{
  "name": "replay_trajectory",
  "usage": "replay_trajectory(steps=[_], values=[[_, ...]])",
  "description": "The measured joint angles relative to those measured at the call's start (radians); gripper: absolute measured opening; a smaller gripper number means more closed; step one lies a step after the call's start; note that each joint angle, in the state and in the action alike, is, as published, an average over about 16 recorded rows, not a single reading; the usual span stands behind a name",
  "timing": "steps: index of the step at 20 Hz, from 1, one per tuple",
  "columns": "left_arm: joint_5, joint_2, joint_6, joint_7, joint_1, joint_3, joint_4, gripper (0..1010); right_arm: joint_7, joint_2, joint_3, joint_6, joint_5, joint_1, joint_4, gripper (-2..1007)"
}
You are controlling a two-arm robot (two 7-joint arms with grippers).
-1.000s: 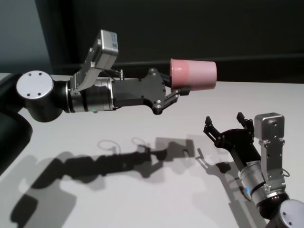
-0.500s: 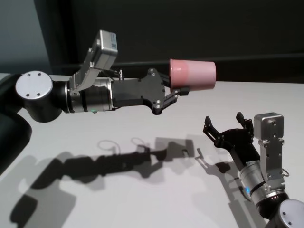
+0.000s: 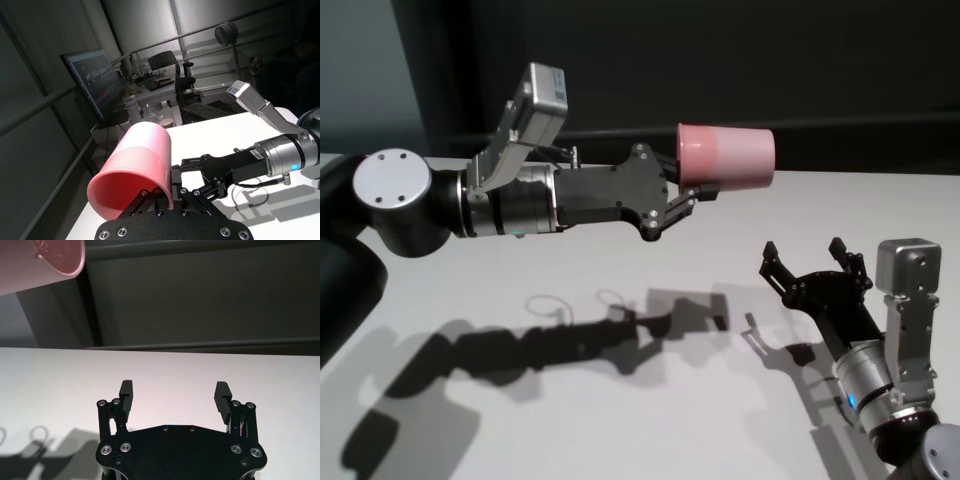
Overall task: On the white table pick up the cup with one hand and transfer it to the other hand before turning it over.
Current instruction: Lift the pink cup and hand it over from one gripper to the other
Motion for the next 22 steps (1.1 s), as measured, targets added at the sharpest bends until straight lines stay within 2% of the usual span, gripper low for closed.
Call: replay_trajectory(steps=[6, 13, 18, 22], values=[[0.0, 0.0, 0.0, 0.0, 0.0, 0.0, 0.0, 50, 0.032, -0.028, 0.064, -0.013, 0.076, -0.032, -0.03, 1003], [0.0, 0.0, 0.0, 0.0, 0.0, 0.0, 0.0, 50, 0.089, -0.061, 0.146, -0.023, 0.205, -0.058, -0.058, 1003], [0.0, 0.0, 0.0, 0.0, 0.0, 0.0, 0.0, 50, 0.135, -0.084, 0.195, -0.001, 0.332, -0.059, -0.066, 1003], [0.0, 0.0, 0.0, 0.0, 0.0, 0.0, 0.0, 50, 0.171, -0.103, 0.231, 0.046, 0.465, -0.051, -0.066, 1003]])
